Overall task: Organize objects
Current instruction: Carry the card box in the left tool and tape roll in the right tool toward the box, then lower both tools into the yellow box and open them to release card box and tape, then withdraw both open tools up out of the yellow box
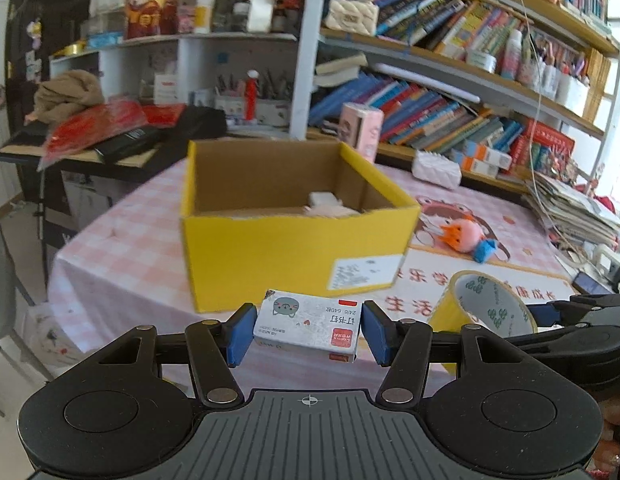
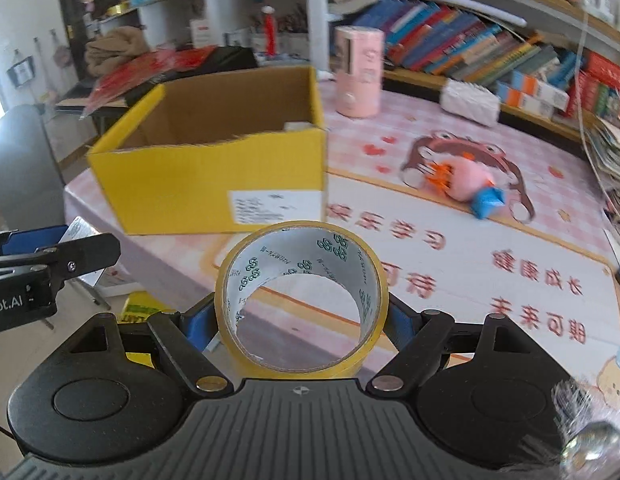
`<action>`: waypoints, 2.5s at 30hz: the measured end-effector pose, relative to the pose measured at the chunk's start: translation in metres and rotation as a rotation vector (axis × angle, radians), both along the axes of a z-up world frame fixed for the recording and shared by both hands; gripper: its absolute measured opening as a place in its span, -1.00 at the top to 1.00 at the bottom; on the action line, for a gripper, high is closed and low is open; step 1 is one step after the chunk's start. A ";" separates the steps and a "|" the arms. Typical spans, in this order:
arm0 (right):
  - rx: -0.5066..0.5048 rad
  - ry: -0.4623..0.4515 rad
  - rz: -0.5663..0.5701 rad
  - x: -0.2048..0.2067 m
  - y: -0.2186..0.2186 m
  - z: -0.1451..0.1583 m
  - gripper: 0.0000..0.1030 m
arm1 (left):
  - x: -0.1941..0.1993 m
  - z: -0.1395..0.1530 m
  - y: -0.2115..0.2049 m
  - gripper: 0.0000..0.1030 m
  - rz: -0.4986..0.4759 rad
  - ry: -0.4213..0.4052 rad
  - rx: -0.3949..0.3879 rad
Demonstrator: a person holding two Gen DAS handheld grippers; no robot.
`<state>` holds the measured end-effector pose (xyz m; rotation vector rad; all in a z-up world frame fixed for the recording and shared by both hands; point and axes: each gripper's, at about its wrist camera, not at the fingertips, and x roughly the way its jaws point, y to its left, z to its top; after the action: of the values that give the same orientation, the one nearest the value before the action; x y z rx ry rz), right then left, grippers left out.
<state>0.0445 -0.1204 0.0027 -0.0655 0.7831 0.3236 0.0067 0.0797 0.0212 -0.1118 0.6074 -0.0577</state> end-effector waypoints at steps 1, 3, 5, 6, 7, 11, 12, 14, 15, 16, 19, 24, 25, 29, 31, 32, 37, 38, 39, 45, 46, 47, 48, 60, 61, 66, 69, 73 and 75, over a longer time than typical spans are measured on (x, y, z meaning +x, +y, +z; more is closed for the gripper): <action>0.002 -0.010 0.008 -0.002 0.006 0.002 -0.57 | -0.001 0.003 0.004 -0.08 0.007 -0.010 0.000; 0.005 -0.028 0.019 -0.003 0.016 0.008 -0.57 | -0.001 0.008 0.012 -0.08 0.018 -0.029 -0.003; 0.008 -0.049 0.030 -0.002 0.024 0.016 -0.57 | 0.001 0.014 0.018 -0.08 0.025 -0.051 -0.007; 0.009 -0.063 0.033 -0.001 0.028 0.021 -0.57 | 0.004 0.018 0.020 -0.08 0.028 -0.065 -0.008; 0.011 -0.080 0.037 0.002 0.031 0.027 -0.57 | 0.007 0.020 0.022 -0.08 0.030 -0.077 -0.010; 0.006 -0.159 0.052 0.019 0.045 0.048 -0.57 | 0.024 0.032 0.029 -0.08 0.042 -0.126 -0.016; 0.003 -0.180 0.057 0.025 0.048 0.053 -0.58 | 0.028 0.034 0.030 -0.08 0.045 -0.136 -0.015; -0.005 -0.225 0.065 0.038 0.054 0.062 -0.58 | 0.037 0.037 0.031 -0.08 0.059 -0.153 -0.010; -0.011 -0.244 0.071 0.045 0.057 0.065 -0.58 | 0.044 0.038 0.032 -0.08 0.067 -0.157 -0.009; -0.020 -0.263 0.080 0.053 0.060 0.067 -0.58 | 0.048 0.038 0.032 -0.08 0.073 -0.158 -0.008; -0.044 -0.285 0.102 0.079 0.069 0.067 -0.58 | 0.067 0.035 0.032 -0.08 0.078 -0.143 0.011; -0.098 -0.270 0.171 0.122 0.082 0.052 -0.57 | 0.100 0.021 0.030 -0.08 0.100 -0.092 0.056; -0.116 -0.267 0.187 0.129 0.086 0.048 -0.58 | 0.107 0.018 0.030 -0.08 0.104 -0.082 0.065; -0.180 -0.236 0.267 0.160 0.094 0.031 -0.58 | 0.131 0.008 0.030 -0.08 0.124 -0.052 0.103; -0.210 -0.225 0.303 0.172 0.098 0.024 -0.58 | 0.141 0.004 0.030 -0.08 0.132 -0.034 0.117; -0.224 -0.222 0.321 0.177 0.100 0.021 -0.58 | 0.146 0.002 0.030 -0.08 0.136 -0.024 0.122; -0.299 -0.214 0.412 0.196 0.110 0.006 -0.58 | 0.165 -0.010 0.029 -0.08 0.138 0.025 0.151; -0.319 -0.210 0.435 0.199 0.112 0.004 -0.58 | 0.169 -0.012 0.029 -0.08 0.140 0.035 0.154; -0.339 -0.212 0.459 0.201 0.114 0.001 -0.58 | 0.172 -0.014 0.029 -0.09 0.140 0.044 0.156; -0.426 -0.210 0.577 0.211 0.122 -0.013 -0.58 | 0.184 -0.024 0.022 -0.09 0.125 0.085 0.190; -0.434 -0.205 0.588 0.212 0.123 -0.014 -0.58 | 0.185 -0.025 0.021 -0.09 0.121 0.087 0.193; -0.443 -0.200 0.598 0.214 0.125 -0.015 -0.58 | 0.187 -0.025 0.020 -0.10 0.120 0.087 0.194; -0.449 -0.198 0.607 0.214 0.126 -0.016 -0.58 | 0.188 -0.026 0.020 -0.11 0.120 0.087 0.196; -0.413 -0.245 0.548 0.207 0.118 -0.001 -0.74 | 0.169 -0.004 0.024 -0.55 0.147 -0.020 0.131; -0.402 -0.255 0.536 0.204 0.116 0.003 -0.74 | 0.165 -0.001 0.024 -0.59 0.149 -0.033 0.128; -0.329 -0.315 0.457 0.182 0.100 0.026 -0.74 | 0.144 0.019 0.026 -0.67 0.170 -0.092 0.102; -0.268 -0.343 0.380 0.167 0.086 0.040 -0.74 | 0.127 0.028 0.026 -0.72 0.179 -0.123 0.097; -0.165 -0.375 0.246 0.142 0.061 0.055 -0.74 | 0.103 0.033 0.026 -0.80 0.190 -0.147 0.095; -0.127 -0.380 0.181 0.130 0.048 0.059 -0.74 | 0.092 0.033 0.025 -0.80 0.196 -0.144 0.086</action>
<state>0.1745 -0.0721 0.0616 -0.3095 0.4195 0.4179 0.0985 0.1050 0.0538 -0.0823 0.4522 0.1492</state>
